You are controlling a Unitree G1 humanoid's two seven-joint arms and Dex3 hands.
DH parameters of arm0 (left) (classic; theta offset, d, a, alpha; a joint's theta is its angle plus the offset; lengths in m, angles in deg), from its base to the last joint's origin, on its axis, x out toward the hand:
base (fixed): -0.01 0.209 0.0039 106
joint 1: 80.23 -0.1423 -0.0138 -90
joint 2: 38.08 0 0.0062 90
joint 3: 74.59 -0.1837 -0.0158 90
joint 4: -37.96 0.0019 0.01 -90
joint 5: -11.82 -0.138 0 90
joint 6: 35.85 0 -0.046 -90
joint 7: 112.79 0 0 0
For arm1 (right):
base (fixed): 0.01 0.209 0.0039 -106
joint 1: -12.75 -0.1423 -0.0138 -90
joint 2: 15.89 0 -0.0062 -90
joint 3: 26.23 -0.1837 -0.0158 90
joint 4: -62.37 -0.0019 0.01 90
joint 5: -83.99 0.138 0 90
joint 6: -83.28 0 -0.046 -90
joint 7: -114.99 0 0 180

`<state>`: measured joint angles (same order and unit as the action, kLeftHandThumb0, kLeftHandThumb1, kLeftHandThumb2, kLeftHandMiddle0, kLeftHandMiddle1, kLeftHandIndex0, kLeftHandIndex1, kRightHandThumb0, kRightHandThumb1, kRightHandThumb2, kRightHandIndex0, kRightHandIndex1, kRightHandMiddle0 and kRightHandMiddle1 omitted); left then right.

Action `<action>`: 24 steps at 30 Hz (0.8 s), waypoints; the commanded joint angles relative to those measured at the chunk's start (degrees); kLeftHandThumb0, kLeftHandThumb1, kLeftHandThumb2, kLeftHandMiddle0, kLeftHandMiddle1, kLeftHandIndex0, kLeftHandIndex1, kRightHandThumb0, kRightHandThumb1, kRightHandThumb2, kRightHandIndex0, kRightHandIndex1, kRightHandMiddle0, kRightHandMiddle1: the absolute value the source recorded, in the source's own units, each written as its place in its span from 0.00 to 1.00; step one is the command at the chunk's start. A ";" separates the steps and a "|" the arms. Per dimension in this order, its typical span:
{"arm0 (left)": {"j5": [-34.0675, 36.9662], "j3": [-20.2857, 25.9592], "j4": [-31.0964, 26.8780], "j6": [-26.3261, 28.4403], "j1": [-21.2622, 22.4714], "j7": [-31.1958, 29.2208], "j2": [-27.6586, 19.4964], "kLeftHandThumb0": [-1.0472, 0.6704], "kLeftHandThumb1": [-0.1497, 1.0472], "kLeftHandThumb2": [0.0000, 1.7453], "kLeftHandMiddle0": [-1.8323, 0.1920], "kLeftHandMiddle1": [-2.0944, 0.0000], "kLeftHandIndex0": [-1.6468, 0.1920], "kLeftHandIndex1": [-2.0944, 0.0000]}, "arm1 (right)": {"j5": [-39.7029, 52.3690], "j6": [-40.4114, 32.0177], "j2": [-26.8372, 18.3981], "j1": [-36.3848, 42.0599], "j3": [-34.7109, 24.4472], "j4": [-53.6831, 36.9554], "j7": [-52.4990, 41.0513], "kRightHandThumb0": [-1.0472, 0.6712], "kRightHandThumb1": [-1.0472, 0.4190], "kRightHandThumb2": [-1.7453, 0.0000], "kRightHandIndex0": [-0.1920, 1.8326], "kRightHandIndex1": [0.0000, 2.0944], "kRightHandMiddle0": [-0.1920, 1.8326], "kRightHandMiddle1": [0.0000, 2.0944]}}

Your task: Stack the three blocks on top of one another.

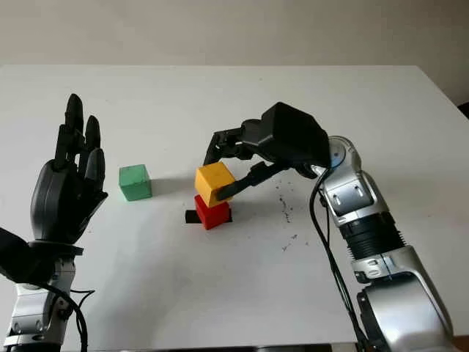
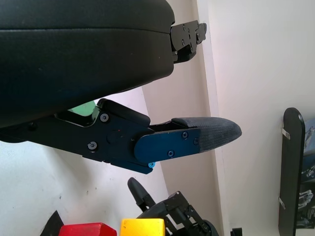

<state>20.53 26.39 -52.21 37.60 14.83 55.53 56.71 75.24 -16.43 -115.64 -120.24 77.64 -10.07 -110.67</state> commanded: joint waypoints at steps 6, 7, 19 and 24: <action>-0.11 -0.41 -0.79 -0.24 -0.71 0.12 0.22 0.22 1.00 0.31 1.00 1.00 1.00 1.00 | -0.98 -0.54 -0.18 -0.27 1.43 -0.52 -0.22 0.32 0.08 0.97 0.22 0.02 0.28 0.81; -0.05 -0.42 -0.64 -0.42 -0.66 0.05 0.24 0.22 1.00 0.30 1.00 1.00 1.00 1.00 | -1.07 -0.56 -0.23 -0.28 1.56 -0.50 -0.27 0.32 0.08 0.97 0.22 0.02 0.28 0.81; -0.32 -0.70 -1.05 -0.18 -0.88 0.66 0.71 0.23 1.00 0.30 1.00 1.00 1.00 1.00 | -1.86 -0.23 0.09 -0.16 2.31 0.01 -0.89 0.32 0.08 0.97 0.22 0.02 0.27 0.81; -0.74 -0.81 -0.71 -0.42 -0.88 0.90 0.36 0.22 1.00 0.29 1.00 1.00 1.00 1.00 | -2.15 0.13 0.23 -0.03 2.43 0.00 -0.62 0.31 0.08 0.97 0.22 0.02 0.27 0.81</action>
<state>19.94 25.85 -52.40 37.66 14.31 56.58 57.17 73.04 -16.74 -115.55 -120.17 79.74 -10.07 -111.36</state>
